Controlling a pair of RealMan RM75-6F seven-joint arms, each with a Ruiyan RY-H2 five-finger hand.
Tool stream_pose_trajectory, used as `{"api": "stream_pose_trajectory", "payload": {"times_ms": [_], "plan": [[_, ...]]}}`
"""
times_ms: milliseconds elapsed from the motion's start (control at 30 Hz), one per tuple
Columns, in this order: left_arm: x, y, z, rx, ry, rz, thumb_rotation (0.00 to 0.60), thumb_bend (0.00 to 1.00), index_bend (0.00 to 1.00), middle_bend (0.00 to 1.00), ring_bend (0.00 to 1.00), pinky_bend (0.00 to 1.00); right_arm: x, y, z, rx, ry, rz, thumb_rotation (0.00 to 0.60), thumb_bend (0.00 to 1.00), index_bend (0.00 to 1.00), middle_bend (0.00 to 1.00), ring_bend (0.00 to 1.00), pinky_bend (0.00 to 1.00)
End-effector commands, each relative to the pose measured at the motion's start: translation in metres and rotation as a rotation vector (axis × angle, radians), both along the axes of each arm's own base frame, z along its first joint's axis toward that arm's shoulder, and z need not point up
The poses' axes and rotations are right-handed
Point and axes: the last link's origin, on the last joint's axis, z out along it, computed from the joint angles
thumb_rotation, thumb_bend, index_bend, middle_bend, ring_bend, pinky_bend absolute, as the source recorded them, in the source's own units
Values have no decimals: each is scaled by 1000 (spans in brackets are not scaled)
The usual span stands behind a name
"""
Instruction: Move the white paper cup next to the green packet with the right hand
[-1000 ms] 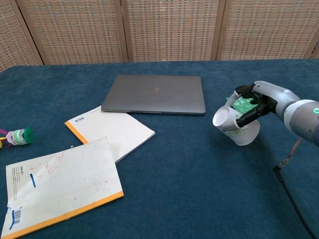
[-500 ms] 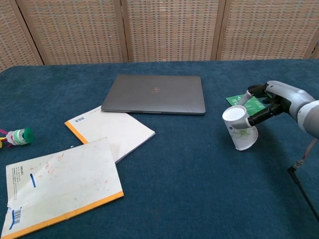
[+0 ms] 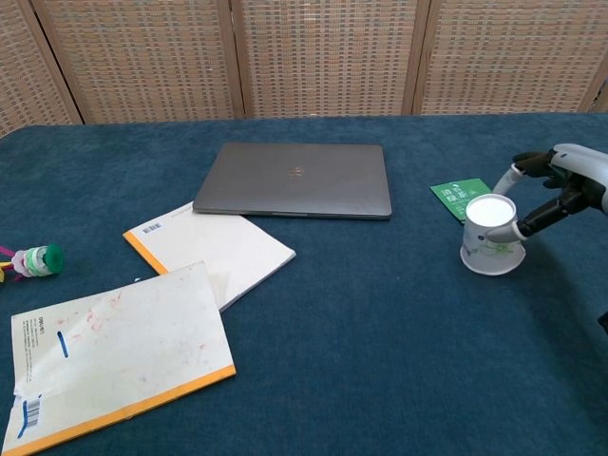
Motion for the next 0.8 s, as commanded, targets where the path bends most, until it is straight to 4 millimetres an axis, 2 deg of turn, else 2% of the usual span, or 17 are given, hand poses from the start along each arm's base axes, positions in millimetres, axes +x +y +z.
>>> {"api": "stream_pose_trajectory", "payload": {"times_ms": [33, 200, 400, 533, 600, 733, 800], "plan": [[0, 0, 0, 1, 0, -1, 600, 105, 0, 0, 0, 0, -2, 2, 3, 2, 10, 4, 600, 236, 463, 0, 0, 0], [0, 0, 1, 3, -3, 2, 600, 105, 0, 0, 0, 0, -3, 4, 10, 3, 32, 10, 600, 237, 334, 0, 0, 0], [0, 0, 2, 8, -7, 1, 600, 105, 0, 0, 0, 0, -8, 6, 14, -6, 54, 8, 600, 237, 283, 0, 0, 0], [-1, 1, 4, 14, -10, 3, 600, 105, 0, 0, 0, 0, -10, 12, 25, -33, 98, 56, 600, 236, 255, 0, 0, 0], [-1, 1, 5, 16, -13, 3, 600, 105, 0, 0, 0, 0, -10, 15, 31, -44, 123, 88, 600, 233, 207, 0, 0, 0], [-2, 1, 7, 28, -18, 2, 600, 105, 0, 0, 0, 0, -20, 33, 56, -123, 280, 201, 600, 206, 96, 0, 0, 0], [-3, 2, 9, 39, -24, 3, 600, 105, 0, 0, 0, 0, -33, 51, 70, -189, 391, 262, 600, 198, 60, 0, 0, 0]]}}
